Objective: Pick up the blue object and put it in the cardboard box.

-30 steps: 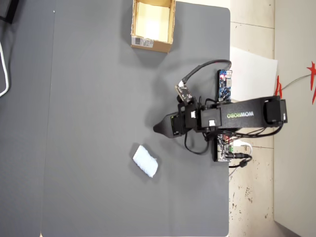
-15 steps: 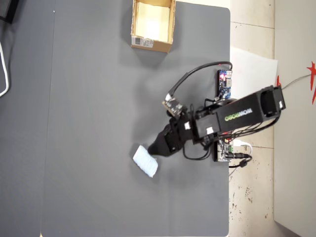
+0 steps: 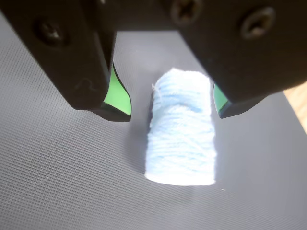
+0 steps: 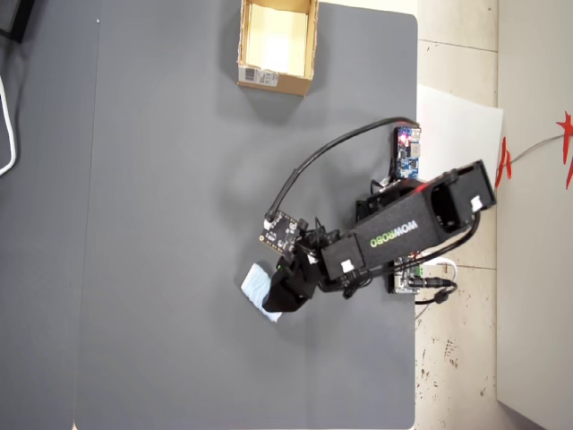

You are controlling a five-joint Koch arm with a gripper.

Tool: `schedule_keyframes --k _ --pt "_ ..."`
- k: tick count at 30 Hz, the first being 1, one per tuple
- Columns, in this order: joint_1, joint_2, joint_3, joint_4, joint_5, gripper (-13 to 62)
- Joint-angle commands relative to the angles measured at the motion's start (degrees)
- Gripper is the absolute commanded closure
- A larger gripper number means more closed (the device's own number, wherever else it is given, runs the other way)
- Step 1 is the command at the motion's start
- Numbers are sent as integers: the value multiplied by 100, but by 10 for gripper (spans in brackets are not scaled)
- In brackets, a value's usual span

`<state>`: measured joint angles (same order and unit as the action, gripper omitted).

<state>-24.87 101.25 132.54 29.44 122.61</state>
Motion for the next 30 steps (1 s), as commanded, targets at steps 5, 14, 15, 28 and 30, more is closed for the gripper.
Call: schedule_keyframes --k 5,14,15,28,30 --pt "-167 -396 -589 -114 501 156" --pt "-272 -1371 -624 -642 448 166" --pt "-264 -1441 -633 -677 448 169" --pt "-132 -1389 -483 -1011 264 396" --pt "-70 -1283 -404 -1099 264 396"
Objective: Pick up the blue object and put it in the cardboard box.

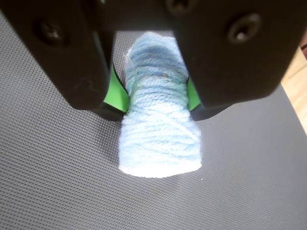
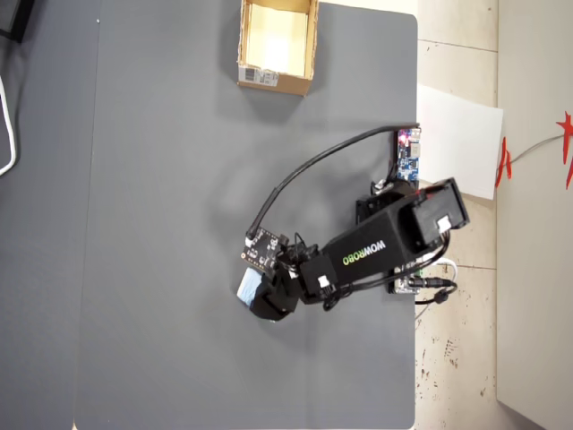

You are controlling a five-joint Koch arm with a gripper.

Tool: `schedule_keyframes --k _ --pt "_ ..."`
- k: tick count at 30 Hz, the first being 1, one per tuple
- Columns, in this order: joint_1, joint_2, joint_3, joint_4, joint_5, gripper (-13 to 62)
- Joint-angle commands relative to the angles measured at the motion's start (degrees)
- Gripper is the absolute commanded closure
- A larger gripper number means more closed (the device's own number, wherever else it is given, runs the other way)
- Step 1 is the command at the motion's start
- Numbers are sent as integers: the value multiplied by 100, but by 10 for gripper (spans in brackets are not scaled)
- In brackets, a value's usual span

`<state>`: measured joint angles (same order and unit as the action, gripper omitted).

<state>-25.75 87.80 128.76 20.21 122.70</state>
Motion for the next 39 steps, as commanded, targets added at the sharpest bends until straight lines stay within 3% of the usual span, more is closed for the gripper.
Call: schedule_keyframes --k 1,10,24,39 --pt "53 132 9 -229 246 396" --pt "668 1248 176 -738 -1327 396" --pt "1828 3050 1239 -1547 -2303 396" --pt "4228 4034 1626 -2338 -3867 396"
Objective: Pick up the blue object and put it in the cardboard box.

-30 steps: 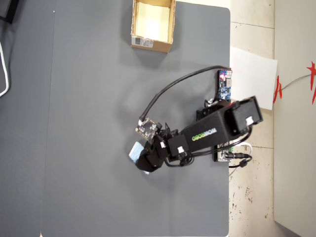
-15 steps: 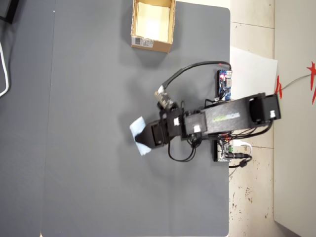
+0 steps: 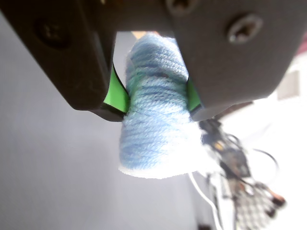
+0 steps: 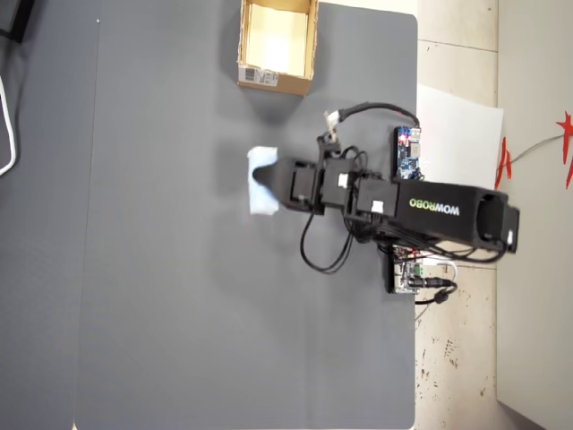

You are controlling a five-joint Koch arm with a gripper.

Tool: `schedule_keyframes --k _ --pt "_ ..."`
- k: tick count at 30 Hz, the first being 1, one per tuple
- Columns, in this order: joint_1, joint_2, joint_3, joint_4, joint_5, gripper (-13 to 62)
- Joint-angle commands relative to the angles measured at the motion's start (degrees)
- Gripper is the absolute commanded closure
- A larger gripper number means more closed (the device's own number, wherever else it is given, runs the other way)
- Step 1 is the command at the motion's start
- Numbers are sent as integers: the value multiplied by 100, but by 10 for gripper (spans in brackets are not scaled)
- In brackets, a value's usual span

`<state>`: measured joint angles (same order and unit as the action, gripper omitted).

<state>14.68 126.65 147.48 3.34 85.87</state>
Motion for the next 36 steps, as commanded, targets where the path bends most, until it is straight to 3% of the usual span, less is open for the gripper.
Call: schedule_keyframes --k 1,8,14,25,30,36 --pt "352 158 -246 -703 -272 396" --pt "1679 -9 -668 -791 -984 396" --pt "3103 -1125 -1828 -615 -984 396" --pt "3911 -2364 -2584 -202 -747 389" --pt "3902 -2426 -2716 185 -422 219" --pt "3876 -2382 -2716 158 -185 170"
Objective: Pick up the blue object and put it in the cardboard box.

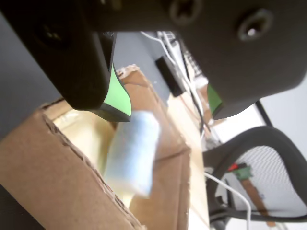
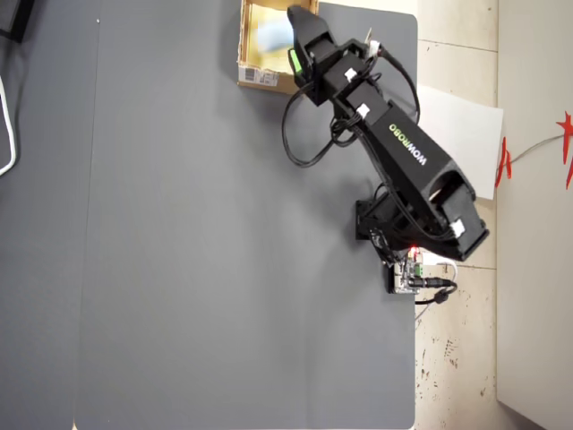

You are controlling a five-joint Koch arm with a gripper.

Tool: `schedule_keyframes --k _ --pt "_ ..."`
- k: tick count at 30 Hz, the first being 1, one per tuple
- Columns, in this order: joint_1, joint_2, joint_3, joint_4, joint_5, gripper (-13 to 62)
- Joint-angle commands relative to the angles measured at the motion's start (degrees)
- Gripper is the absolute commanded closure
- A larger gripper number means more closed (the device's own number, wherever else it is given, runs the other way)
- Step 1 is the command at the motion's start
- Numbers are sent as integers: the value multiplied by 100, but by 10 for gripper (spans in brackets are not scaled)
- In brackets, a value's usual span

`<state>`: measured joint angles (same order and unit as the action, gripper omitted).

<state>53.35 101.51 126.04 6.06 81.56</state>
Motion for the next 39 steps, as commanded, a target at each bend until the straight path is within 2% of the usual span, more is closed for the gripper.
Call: schedule_keyframes --k 1,4,12,24,32,39 --pt "0 149 -571 -123 255 169" --pt "-132 457 -492 -316 677 169" --pt "-1529 1696 413 -650 1213 169" --pt "-3718 3252 2092 -1169 1222 168" --pt "-4676 3419 2909 -1099 1213 148" --pt "-4904 3419 4017 -1195 1151 148"
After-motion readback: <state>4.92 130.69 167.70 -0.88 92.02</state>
